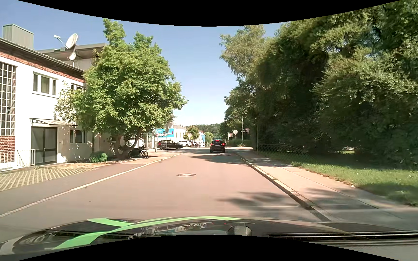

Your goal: Follow the waypoints while adhering to traffic rules and regulations

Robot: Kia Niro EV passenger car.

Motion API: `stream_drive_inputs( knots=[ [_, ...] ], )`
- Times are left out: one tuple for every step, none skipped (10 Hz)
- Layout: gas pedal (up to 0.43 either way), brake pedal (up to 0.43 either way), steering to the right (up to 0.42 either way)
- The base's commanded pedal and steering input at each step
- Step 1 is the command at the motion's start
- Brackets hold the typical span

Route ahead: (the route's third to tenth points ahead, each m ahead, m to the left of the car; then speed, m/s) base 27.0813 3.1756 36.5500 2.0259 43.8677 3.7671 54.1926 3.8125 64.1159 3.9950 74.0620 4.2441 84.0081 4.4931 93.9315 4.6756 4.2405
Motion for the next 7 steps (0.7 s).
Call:
stream_drive_inputs(
  knots=[
    [0.0,0.0,-0.003],
    [0.0,0.0,-0.003],
    [0.0,0.0,-0.003],
    [0.0,0.0,-0.002],
    [0.008,0.0,-0.003],
    [0.008,0.0,-0.003],
    [0.008,0.0,-0.007]
  ],
)
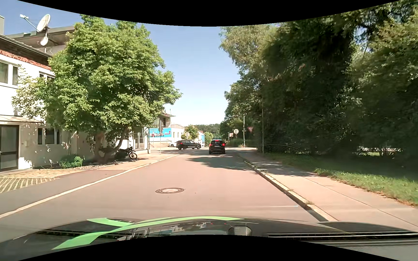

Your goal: Follow the waypoints while adhering to traffic rules and regulations

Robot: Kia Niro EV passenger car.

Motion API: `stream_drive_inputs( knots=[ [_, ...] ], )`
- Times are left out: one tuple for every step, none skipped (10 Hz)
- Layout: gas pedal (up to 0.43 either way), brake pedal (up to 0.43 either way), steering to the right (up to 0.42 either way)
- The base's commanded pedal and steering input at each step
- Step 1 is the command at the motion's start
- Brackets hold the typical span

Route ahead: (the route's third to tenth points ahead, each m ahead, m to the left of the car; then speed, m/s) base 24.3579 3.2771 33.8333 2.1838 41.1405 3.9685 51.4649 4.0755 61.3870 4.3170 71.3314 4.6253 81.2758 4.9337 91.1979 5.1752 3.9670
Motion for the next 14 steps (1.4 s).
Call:
stream_drive_inputs(
  knots=[
    [0.008,0.0,-0.009],
    [0.008,0.0,-0.009],
    [0.008,0.0,-0.009],
    [0.008,0.0,-0.009],
    [0.008,0.0,-0.009],
    [0.008,0.0,-0.009],
    [0.008,0.0,-0.009],
    [0.008,0.0,-0.009],
    [0.008,0.0,-0.009],
    [0.008,0.0,-0.008],
    [0.008,0.0,-0.008],
    [0.008,0.0,-0.007],
    [0.008,0.0,-0.006],
    [0.008,0.0,-0.005]
  ],
)
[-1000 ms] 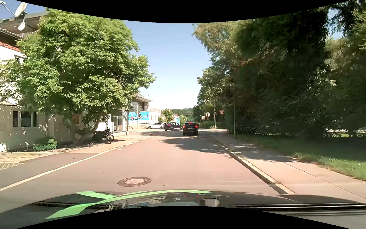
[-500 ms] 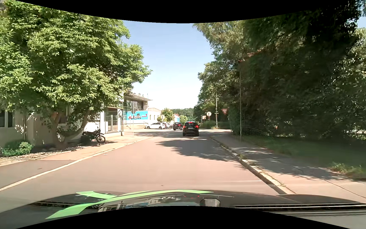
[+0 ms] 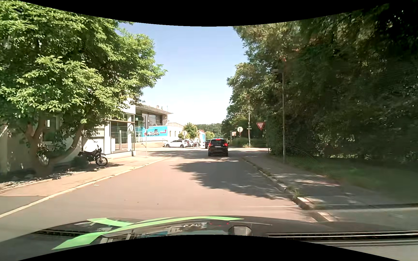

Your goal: Follow the waypoints while adhering to traffic rules and regulations

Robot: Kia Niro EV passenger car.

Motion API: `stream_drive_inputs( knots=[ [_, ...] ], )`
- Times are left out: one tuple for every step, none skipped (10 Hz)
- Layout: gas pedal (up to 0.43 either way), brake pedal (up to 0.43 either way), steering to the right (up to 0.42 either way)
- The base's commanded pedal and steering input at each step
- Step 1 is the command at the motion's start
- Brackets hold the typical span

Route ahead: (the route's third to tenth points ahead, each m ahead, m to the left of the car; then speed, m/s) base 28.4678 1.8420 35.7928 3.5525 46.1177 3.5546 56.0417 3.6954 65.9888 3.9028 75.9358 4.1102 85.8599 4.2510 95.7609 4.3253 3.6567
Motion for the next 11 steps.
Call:
stream_drive_inputs(
  knots=[
    [0.008,0.0,-0.006],
    [0.008,0.0,-0.006],
    [0.0,0.0,-0.009],
    [0.0,0.0,-0.012],
    [0.0,0.0,-0.015],
    [0.0,0.0,-0.016],
    [0.0,0.0,-0.014],
    [0.0,0.0,-0.009],
    [0.0,0.0,-0.008],
    [0.0,0.0,-0.007],
    [0.0,0.0,-0.008]
  ],
)
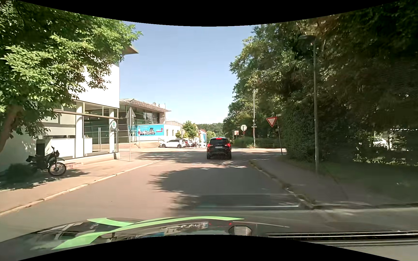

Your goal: Follow the waypoints while adhering to traffic rules and regulations

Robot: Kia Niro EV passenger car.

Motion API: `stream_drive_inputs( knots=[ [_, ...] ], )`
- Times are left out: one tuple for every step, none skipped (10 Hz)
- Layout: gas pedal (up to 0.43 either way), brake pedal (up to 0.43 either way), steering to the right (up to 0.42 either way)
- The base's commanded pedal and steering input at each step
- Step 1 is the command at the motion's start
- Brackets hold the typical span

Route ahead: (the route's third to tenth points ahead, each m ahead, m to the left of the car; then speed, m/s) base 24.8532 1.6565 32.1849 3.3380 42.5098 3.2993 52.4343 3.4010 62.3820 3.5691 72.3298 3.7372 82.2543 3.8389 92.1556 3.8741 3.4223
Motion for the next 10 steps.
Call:
stream_drive_inputs(
  knots=[
    [0.0,0.0,-0.008],
    [0.0,0.0,-0.008],
    [0.0,0.0,-0.007],
    [0.0,0.0,-0.006],
    [0.0,0.0,-0.004],
    [0.0,0.0,-0.004],
    [0.0,0.0,-0.004],
    [0.0,0.0,-0.004],
    [0.0,0.03,-0.004],
    [0.0,0.073,-0.004]
  ],
)
